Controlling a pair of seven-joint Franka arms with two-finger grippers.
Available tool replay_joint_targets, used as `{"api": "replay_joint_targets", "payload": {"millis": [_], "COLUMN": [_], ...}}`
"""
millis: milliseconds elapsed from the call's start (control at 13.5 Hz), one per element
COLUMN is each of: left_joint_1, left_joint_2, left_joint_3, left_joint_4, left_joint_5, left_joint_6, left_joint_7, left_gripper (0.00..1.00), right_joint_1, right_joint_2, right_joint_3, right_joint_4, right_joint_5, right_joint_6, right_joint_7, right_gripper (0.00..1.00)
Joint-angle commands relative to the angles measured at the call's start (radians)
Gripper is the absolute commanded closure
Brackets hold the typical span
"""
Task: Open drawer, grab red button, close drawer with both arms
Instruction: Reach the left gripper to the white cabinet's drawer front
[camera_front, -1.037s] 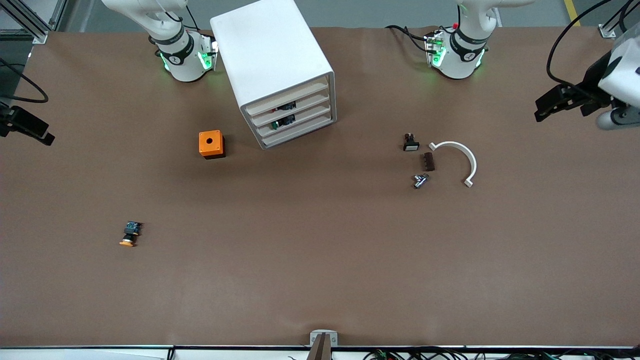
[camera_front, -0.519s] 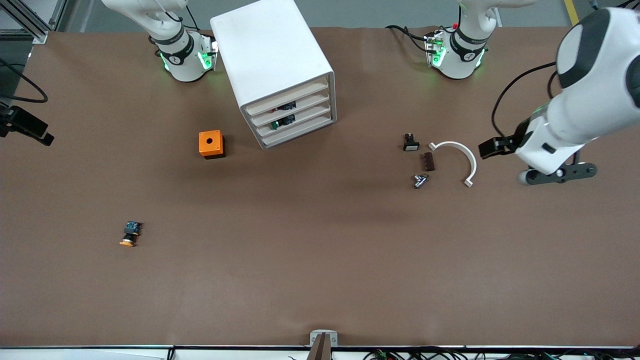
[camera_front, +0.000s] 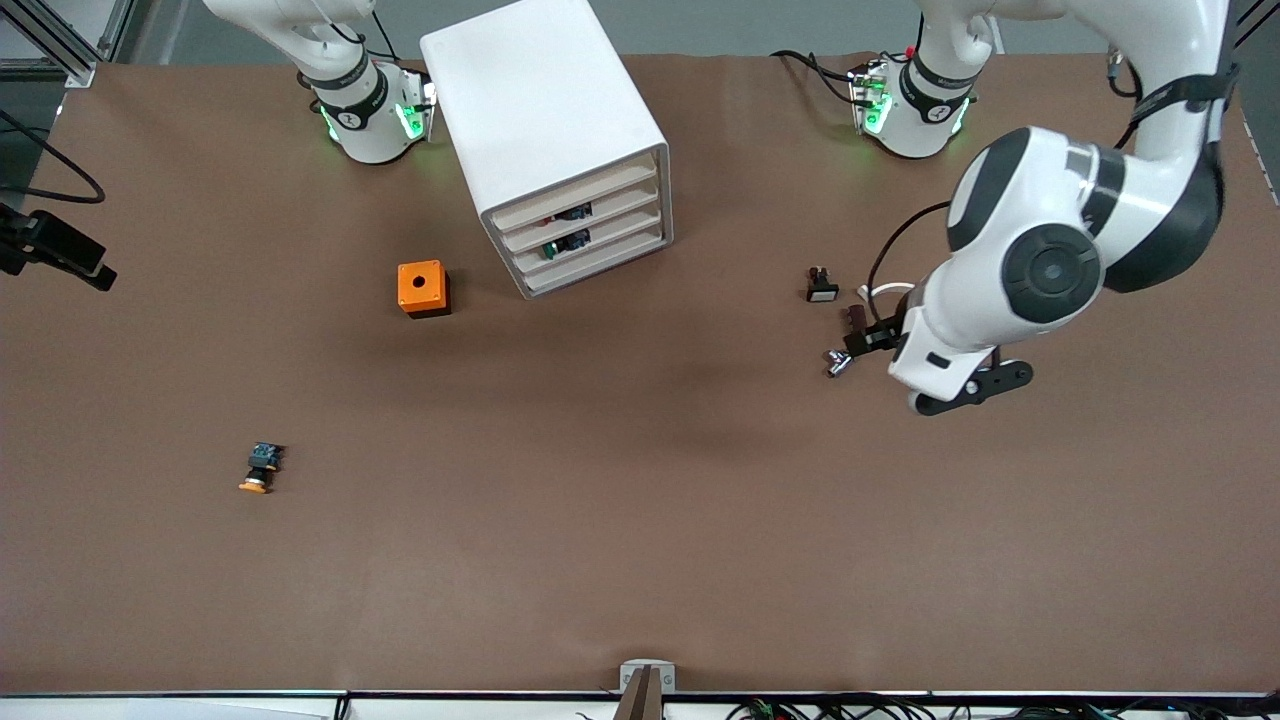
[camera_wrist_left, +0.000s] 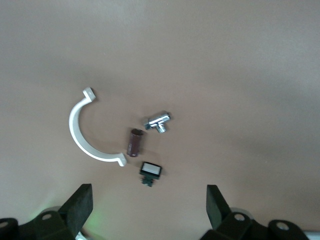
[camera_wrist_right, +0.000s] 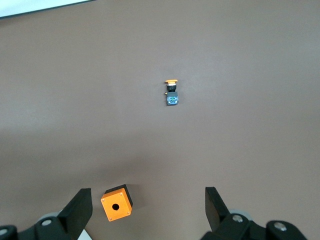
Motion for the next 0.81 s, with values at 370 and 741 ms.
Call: {"api": "replay_joint_targets", "payload": {"millis": [370, 741], "left_joint_1": [-0.101, -0.14], "left_joint_2": [0.211, 0.276], "left_joint_3": [0.001, 0.002], "left_joint_4": [0.088, 0.088], "left_joint_5": [-0.09, -0.271], "left_joint_6": [0.023, 0.078], "left_joint_7": [-0.521, -0.758], "left_gripper": [0.0, 0.0], "right_joint_1": [0.02, 0.059], "right_joint_2": [0.048, 0.066], "right_joint_3": [0.008, 0.009], "right_joint_4": [-0.021, -0.037], "right_joint_5": [0.016, 0.133], "right_joint_6": [-0.001, -0.037], "right_joint_7": [0.131, 0.211], "right_gripper": [0.0, 0.0]}}
